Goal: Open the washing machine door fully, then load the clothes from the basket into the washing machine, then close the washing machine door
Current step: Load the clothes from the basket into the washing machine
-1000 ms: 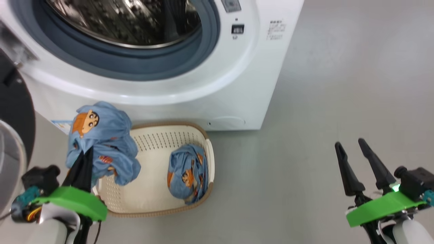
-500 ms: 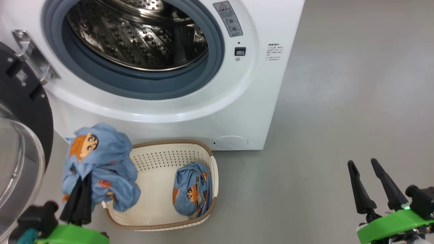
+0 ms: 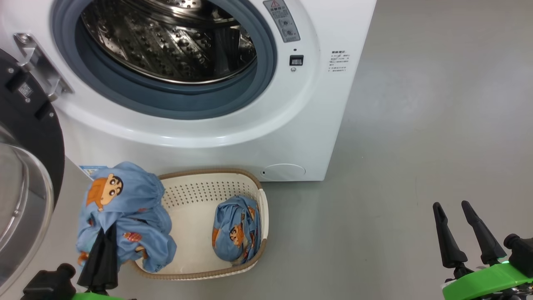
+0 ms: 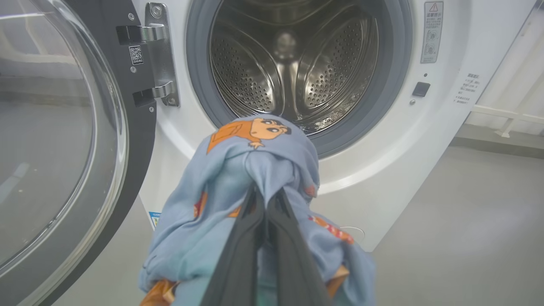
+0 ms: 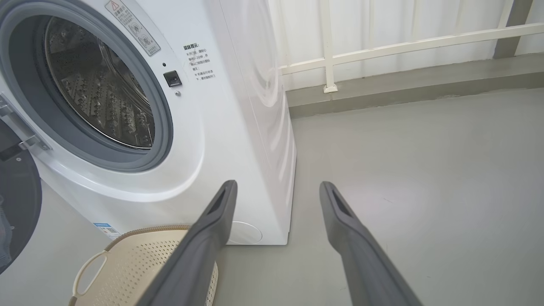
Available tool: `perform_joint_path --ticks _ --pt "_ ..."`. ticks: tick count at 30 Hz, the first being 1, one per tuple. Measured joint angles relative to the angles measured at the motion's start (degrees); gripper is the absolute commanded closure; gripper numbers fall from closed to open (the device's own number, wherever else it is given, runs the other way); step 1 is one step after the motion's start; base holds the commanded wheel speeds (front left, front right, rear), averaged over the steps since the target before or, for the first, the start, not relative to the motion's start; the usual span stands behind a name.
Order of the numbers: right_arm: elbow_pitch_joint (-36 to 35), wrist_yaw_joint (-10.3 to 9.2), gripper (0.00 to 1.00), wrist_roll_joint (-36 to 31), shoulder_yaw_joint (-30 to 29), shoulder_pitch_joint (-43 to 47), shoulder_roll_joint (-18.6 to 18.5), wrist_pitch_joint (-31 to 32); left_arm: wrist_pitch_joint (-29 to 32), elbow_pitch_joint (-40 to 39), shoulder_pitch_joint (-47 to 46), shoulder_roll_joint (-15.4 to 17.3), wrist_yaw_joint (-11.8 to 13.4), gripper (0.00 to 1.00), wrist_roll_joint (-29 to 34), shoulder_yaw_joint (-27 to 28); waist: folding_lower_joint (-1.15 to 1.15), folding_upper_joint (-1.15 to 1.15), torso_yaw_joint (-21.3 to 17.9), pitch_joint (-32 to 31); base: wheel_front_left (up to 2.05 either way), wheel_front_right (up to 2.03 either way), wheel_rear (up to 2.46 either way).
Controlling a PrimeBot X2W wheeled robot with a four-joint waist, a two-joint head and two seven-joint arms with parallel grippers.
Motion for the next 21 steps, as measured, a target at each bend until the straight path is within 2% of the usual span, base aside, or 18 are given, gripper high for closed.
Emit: perform_joint_path --ticks 9,17,21 --pt "-0.67 0.0 0.0 -0.01 -0.13 -1.09 0.85 0.0 0.0 0.09 -5.05 -0.36 0.0 1.0 -0.9 -0.56 0.0 0.0 -0.44 3.93 0.0 0.0 0.0" --pt "-1.65 0.0 0.0 -0.09 -0.18 -6.56 2.09 0.0 -0.01 3.88 -19.8 -0.38 0.0 1.0 -1.62 -1.81 0.0 0.0 -1.07 10.2 0.0 0.0 0.0" --pt "-1.72 0.0 0.0 -0.09 0.04 -8.41 3.01 0.0 -0.02 8.9 -29.15 0.08 0.0 1.0 -2.82 -1.34 0.0 0.0 -1.83 13.98 0.0 0.0 0.0"
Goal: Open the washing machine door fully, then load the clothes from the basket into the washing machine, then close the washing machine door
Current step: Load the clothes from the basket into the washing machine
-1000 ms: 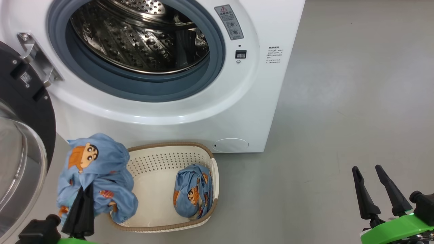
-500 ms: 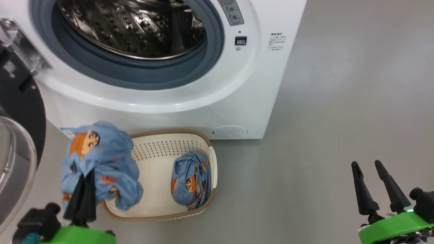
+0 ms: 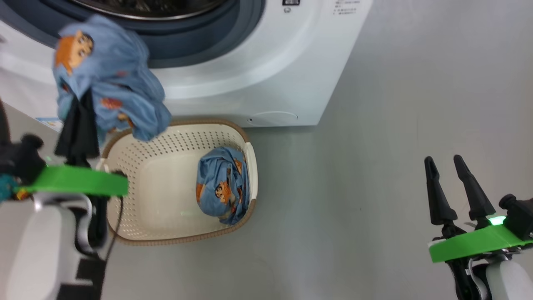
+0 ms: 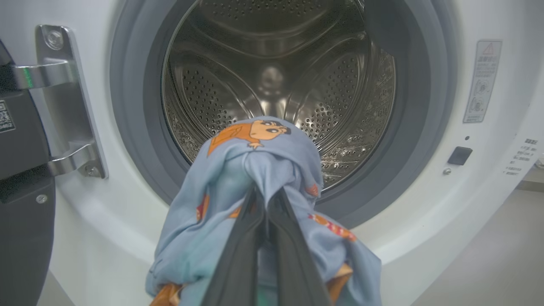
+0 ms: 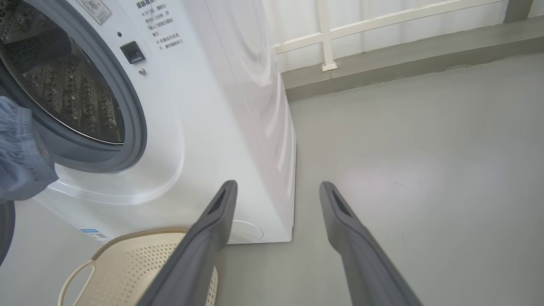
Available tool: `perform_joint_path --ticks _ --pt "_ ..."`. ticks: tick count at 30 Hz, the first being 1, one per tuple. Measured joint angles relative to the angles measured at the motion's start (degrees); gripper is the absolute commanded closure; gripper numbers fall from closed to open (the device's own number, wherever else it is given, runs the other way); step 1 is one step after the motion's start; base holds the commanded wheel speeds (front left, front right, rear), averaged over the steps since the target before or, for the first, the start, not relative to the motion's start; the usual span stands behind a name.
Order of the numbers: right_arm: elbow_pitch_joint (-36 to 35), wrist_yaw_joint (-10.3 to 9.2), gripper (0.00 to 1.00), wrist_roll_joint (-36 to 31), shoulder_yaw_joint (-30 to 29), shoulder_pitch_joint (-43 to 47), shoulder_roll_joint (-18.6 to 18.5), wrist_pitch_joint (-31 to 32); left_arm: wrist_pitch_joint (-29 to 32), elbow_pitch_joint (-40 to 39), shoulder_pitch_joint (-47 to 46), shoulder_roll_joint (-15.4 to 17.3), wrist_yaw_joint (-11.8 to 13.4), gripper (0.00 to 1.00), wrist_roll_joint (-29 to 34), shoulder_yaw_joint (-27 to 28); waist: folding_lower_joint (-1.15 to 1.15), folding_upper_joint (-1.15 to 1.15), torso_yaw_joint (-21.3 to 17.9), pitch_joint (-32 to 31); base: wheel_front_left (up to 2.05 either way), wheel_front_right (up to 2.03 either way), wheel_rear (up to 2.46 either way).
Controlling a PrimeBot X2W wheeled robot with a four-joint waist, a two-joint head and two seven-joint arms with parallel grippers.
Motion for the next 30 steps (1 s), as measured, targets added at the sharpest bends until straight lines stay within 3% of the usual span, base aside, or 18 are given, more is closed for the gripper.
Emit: perform_joint_path --ticks 19,26,28,30 --pt "0.23 0.0 0.0 0.11 3.92 -6.03 4.57 0.0 -0.01 29.18 -33.52 8.23 0.01 1.0 -0.25 -0.3 0.0 0.0 -9.46 9.25 0.0 0.0 0.0" --pt "0.21 0.0 0.0 0.52 5.01 -6.32 5.79 0.0 0.0 32.66 -39.92 10.95 0.14 0.98 4.43 0.64 0.0 0.0 -13.19 11.24 0.0 0.0 0.0" --pt "0.23 0.0 0.0 0.52 5.04 -6.36 5.98 0.0 -0.01 31.85 -40.96 11.27 0.68 0.0 6.17 1.34 0.0 0.0 -13.9 11.77 0.0 0.0 0.0" --pt "0.25 0.0 0.0 0.52 5.09 -6.38 6.1 0.0 -0.02 31.45 -41.13 11.16 1.07 0.0 6.83 2.49 0.0 0.0 -14.46 12.16 0.0 0.0 0.0"
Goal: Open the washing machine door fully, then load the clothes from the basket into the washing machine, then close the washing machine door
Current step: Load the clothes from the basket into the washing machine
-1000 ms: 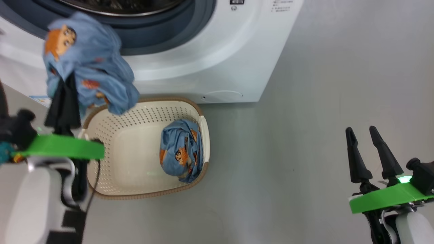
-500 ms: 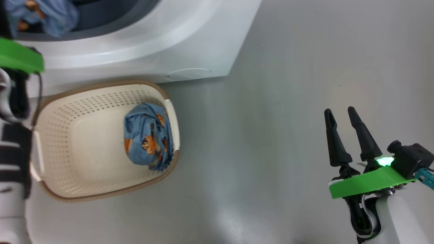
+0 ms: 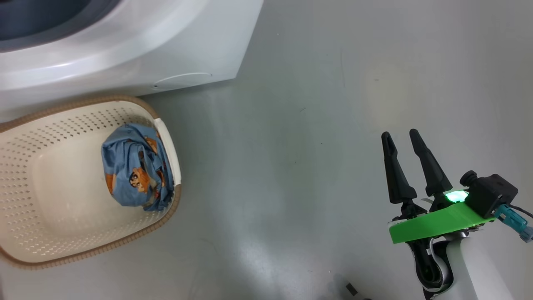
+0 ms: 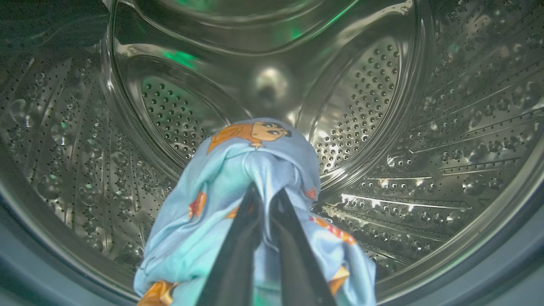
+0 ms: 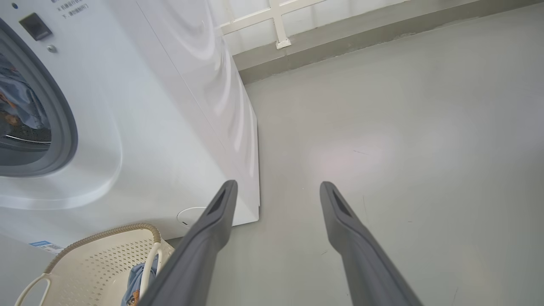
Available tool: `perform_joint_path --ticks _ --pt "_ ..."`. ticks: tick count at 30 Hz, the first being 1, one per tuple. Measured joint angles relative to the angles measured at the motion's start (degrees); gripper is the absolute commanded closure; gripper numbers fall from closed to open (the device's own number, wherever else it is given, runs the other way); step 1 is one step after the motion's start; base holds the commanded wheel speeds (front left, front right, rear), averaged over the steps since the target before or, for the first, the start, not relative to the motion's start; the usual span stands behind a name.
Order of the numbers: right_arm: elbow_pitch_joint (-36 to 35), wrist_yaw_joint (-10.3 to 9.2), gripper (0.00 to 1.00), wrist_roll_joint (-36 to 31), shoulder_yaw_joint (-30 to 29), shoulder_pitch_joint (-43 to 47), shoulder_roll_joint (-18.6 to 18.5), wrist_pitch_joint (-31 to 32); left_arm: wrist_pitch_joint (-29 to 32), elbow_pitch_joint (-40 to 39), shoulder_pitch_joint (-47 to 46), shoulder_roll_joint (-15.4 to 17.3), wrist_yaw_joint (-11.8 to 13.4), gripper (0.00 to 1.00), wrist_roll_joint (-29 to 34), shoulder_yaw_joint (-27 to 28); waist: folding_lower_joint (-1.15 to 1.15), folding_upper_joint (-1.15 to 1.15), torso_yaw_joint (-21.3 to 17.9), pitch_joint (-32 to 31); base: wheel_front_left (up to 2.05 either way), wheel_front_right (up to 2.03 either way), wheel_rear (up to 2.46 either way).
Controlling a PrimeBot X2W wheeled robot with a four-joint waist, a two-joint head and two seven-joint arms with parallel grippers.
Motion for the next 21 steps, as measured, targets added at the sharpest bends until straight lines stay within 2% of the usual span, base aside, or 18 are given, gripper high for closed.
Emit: perform_joint_path --ticks 8,13,21 --pt "-0.03 0.0 0.0 0.0 0.04 -0.85 0.19 0.0 -0.03 -0.58 0.25 -1.09 -0.15 0.0 0.97 3.85 0.0 0.0 0.02 0.36 0.0 0.0 0.0" --pt "-0.04 0.0 0.0 0.0 -0.08 -0.85 0.18 0.0 -0.03 -1.43 1.83 -1.81 -0.51 0.0 2.16 4.43 0.0 0.0 0.75 0.29 0.0 0.0 0.0" --pt "-0.13 0.0 0.0 -0.08 -0.88 -0.83 -0.42 0.0 -0.03 -4.67 8.68 -5.75 -0.81 0.0 3.28 4.99 0.0 0.0 2.51 -1.23 0.0 0.0 0.0"
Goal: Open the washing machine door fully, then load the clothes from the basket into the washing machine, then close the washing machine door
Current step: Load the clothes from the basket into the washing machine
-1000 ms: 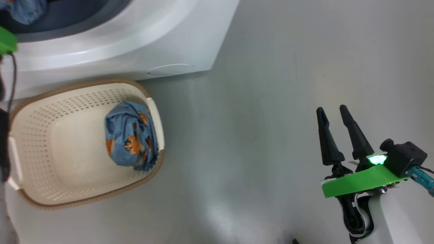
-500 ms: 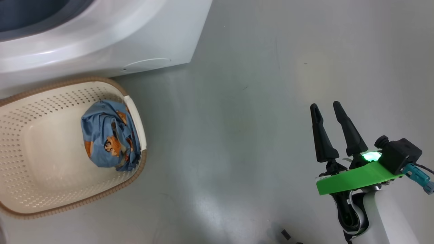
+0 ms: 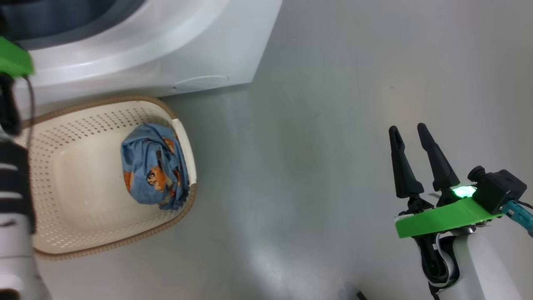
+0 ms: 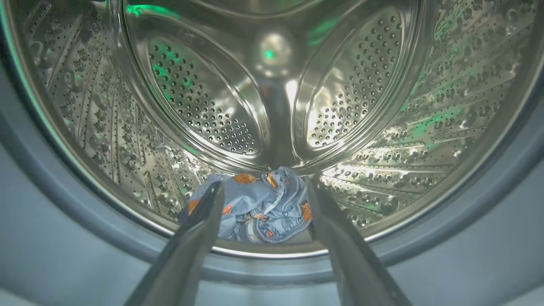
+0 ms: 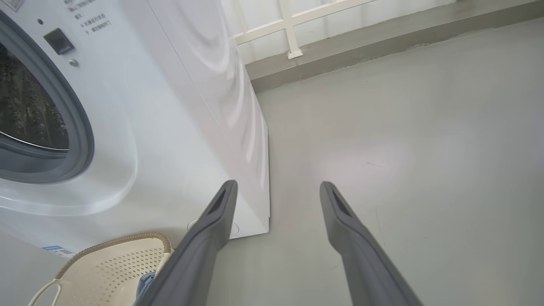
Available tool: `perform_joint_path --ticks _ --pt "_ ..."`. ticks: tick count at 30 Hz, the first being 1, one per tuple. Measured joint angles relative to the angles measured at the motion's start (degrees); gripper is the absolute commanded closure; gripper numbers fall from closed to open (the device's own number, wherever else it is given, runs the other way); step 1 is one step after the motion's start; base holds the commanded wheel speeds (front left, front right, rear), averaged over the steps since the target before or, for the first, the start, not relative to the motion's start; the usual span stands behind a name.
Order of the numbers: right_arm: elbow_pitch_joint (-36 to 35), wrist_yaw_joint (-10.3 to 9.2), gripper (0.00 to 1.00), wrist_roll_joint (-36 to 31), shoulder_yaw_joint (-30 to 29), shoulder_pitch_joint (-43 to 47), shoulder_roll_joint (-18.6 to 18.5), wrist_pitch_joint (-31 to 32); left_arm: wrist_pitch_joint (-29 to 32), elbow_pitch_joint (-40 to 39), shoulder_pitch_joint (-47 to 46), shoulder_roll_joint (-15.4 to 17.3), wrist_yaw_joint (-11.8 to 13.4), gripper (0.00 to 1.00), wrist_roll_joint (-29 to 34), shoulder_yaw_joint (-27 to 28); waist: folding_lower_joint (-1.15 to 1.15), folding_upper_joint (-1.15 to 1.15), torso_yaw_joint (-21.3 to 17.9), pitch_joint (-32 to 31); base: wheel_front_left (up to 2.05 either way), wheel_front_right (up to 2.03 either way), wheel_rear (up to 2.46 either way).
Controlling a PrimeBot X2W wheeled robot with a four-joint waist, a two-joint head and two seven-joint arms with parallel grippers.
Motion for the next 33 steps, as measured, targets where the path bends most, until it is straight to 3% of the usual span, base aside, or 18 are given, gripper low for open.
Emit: perform_joint_path --ticks 7,18,33 --pt "0.09 0.0 0.0 -0.01 -0.47 0.24 -1.47 0.0 0.0 -2.83 7.56 -3.83 -0.19 0.0 0.16 0.19 0.0 0.0 2.15 -2.55 0.0 0.0 0.0" --pt "0.84 0.0 0.0 -0.03 -1.04 2.91 -4.43 0.0 0.0 -8.36 19.48 -7.28 -0.19 0.0 -0.36 0.52 0.0 0.0 6.45 -7.76 0.0 0.0 0.0" --pt "2.1 0.0 0.0 -0.37 -1.55 7.33 -6.55 0.0 0.01 -16.5 36.53 -9.23 -0.2 0.0 0.69 0.58 0.0 0.0 10.97 -15.74 0.0 0.0 0.0"
